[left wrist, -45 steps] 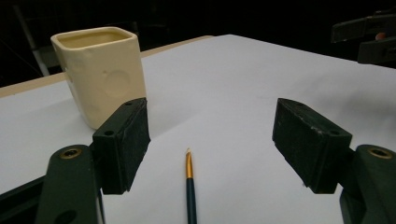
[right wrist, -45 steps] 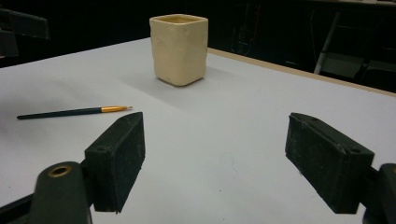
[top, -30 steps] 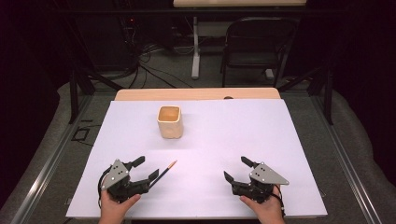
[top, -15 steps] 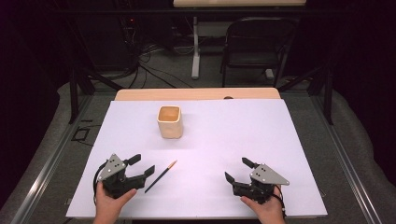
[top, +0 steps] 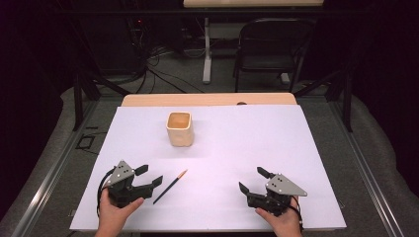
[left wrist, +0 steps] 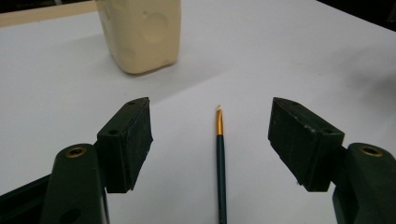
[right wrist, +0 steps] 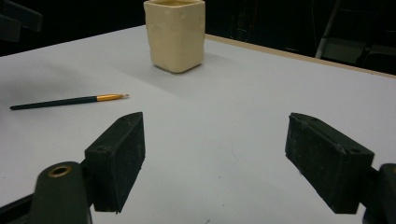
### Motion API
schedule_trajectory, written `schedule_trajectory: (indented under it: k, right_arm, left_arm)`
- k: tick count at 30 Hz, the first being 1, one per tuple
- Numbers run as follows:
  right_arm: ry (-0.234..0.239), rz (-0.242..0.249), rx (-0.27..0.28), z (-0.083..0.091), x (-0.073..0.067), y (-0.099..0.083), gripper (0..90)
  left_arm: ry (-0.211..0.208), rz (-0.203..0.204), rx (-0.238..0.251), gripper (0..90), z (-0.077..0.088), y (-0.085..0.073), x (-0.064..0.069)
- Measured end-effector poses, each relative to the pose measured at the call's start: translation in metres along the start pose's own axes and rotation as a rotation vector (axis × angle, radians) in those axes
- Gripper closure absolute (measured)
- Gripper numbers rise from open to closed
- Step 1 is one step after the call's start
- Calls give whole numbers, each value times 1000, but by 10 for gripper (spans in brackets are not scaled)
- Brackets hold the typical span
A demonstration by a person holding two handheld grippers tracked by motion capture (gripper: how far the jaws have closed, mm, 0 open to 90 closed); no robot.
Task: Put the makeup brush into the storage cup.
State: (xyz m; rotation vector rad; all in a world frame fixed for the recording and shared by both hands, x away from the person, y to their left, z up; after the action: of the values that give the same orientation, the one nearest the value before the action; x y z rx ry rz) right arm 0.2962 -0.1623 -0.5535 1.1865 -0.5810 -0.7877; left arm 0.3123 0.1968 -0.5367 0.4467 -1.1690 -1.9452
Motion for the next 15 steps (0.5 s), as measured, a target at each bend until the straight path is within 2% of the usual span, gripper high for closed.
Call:
schedule_trajectory:
  k: [8, 15]
  right_arm:
    - [6, 2, -4, -3, -2, -1, 198]
    - [8, 1, -11, -5, -2, -2, 198]
  left_arm:
    - [20, 28, -51, 307, 4, 1, -6]
    - [33, 36, -82, 317, 5, 2, -11]
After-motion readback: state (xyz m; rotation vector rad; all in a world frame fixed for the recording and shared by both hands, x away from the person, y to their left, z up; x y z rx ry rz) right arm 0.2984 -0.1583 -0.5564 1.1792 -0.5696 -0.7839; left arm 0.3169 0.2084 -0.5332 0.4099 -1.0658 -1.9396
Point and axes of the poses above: each handheld gripper's, and its own axes: z roughly backward along the jaws, y roughly out of its top, x roughly to its right, the point moved 6 cm from there along -z, roughly forward along the jaws, and after that the axes turned 1 degree about y, right-handed, at the moved point
